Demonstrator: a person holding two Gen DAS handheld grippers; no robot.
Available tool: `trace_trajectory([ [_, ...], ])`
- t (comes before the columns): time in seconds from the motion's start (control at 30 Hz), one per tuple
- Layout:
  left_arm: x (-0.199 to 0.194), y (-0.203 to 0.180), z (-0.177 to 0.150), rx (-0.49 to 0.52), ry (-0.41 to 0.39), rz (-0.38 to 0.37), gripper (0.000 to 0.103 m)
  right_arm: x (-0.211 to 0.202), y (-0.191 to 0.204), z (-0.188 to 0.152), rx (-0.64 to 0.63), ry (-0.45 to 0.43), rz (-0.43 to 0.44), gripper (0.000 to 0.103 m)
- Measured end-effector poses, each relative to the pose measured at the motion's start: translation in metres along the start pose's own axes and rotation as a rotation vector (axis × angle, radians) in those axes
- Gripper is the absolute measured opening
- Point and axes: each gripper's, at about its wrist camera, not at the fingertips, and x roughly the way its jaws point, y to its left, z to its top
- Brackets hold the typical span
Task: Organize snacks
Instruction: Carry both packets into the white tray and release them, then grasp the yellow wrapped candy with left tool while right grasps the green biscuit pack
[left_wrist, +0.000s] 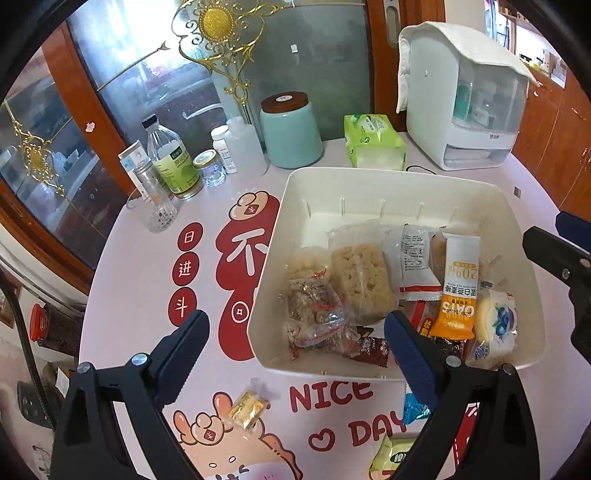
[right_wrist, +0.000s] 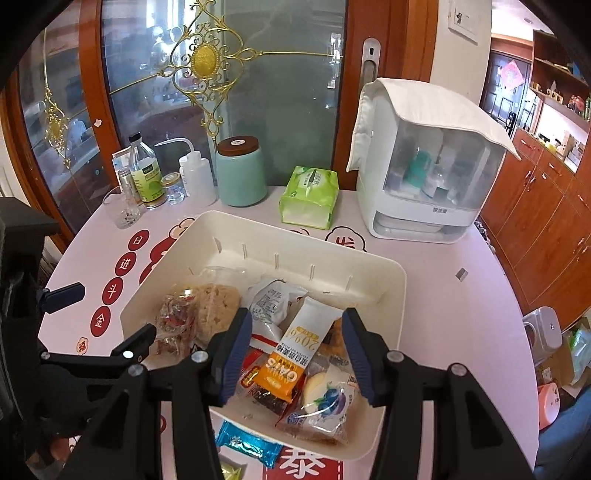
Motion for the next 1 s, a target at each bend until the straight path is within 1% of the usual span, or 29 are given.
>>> trace_trajectory([
  [0.17, -0.017, 0.005, -0.005, 0.006, -0.034, 0.003, 0.095, -0.014, 0.007, -0.004, -0.013, -0.025, -0.01, 0.051],
  [0.23, -0.025, 0.008, -0.008, 0.006, -0.046, 0.002, 0.095, -0.019, 0.009, -0.006, -0.012, -0.028, -0.001, 0.051],
  [0.43, -0.049, 0.027, -0.019, -0.015, -0.079, -0.013, 0.095, -0.036, 0.016, -0.014, 0.014, -0.029, 0.058, 0.051],
  [0.57, -0.064, 0.047, -0.031, -0.036, -0.099, -0.019, 0.095, -0.044, 0.022, -0.022, 0.029, -0.017, 0.099, 0.051],
  [0.83, -0.072, 0.086, -0.059, -0.079, -0.094, -0.022, 0.095, -0.052, 0.035, -0.046, 0.029, 0.03, 0.197, 0.051],
  [0.93, -0.066, 0.096, -0.068, -0.08, -0.078, -0.025, 0.095, -0.049, 0.043, -0.057, 0.009, 0.059, 0.235, 0.051],
  [1.0, -0.058, 0.1, -0.073, -0.071, -0.055, -0.028, 0.095, -0.043, 0.05, -0.069, -0.022, 0.096, 0.266, 0.051],
])
